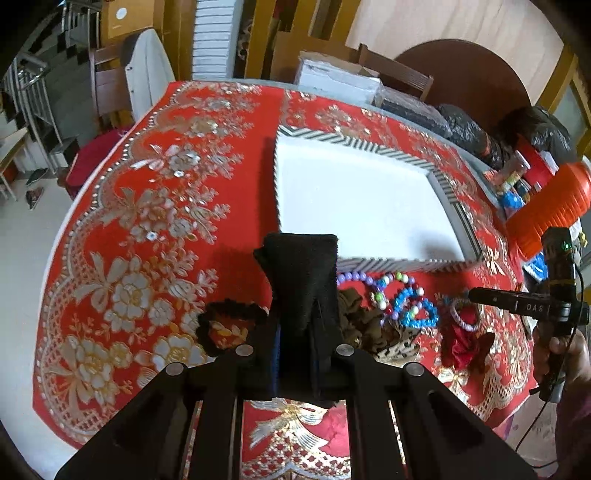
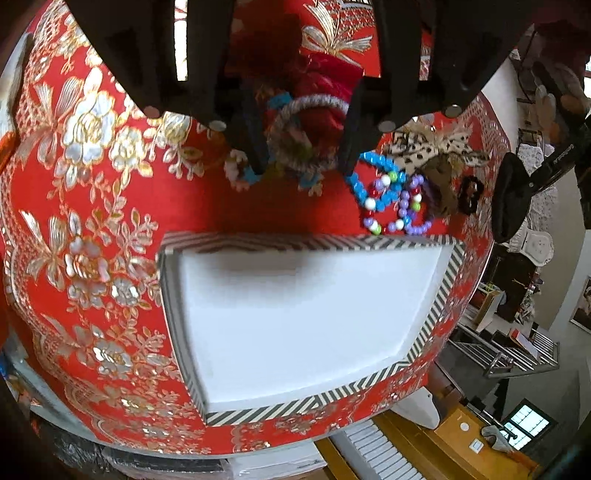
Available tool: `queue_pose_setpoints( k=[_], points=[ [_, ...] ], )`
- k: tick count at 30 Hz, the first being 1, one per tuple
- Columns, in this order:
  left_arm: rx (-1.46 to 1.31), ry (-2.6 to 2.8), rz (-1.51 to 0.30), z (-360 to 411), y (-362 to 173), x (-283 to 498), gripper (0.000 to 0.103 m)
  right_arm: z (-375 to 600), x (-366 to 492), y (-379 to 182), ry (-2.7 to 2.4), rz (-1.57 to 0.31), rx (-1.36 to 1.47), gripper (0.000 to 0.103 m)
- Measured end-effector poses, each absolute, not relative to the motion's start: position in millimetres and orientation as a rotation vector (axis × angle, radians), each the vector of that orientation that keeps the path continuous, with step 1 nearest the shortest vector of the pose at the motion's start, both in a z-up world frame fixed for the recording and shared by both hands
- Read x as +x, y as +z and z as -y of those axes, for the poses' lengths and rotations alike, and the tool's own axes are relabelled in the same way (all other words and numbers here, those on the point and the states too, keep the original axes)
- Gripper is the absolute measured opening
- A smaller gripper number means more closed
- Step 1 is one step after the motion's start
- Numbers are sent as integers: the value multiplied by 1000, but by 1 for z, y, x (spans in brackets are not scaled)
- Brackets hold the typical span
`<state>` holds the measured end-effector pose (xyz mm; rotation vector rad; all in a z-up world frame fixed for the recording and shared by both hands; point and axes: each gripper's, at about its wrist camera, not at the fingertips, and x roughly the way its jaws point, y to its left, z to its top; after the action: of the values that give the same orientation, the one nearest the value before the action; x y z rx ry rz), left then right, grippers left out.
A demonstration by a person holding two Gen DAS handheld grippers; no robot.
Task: Organize jewelry
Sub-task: 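Carry the black bow and pearl bracelet over the white tray with both grippers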
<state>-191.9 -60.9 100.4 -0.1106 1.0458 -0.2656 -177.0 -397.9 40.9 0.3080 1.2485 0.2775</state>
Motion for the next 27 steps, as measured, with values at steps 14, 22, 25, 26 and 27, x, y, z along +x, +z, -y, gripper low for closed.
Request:
queue_pose_setpoints(
  k=[14,22,25,26,27],
  points=[
    [-111,-276,-1058,69,98,-187,3,401,-204,25,275,-1272,340,19],
    [-108,-292,-1055,75,100,-185,3,399,-211,59,305,-1162,320,10],
    [-107,-293,-1044,76,102,-184,3,400,-209,63,297,-1154,323,10],
    [-106,-294,-1042,76,103,-184,3,399,-209,63,292,-1155,313,10],
    [-106,-294,-1041,76,103,-184,3,399,-208,62,286,-1159,307,10]
  ],
)
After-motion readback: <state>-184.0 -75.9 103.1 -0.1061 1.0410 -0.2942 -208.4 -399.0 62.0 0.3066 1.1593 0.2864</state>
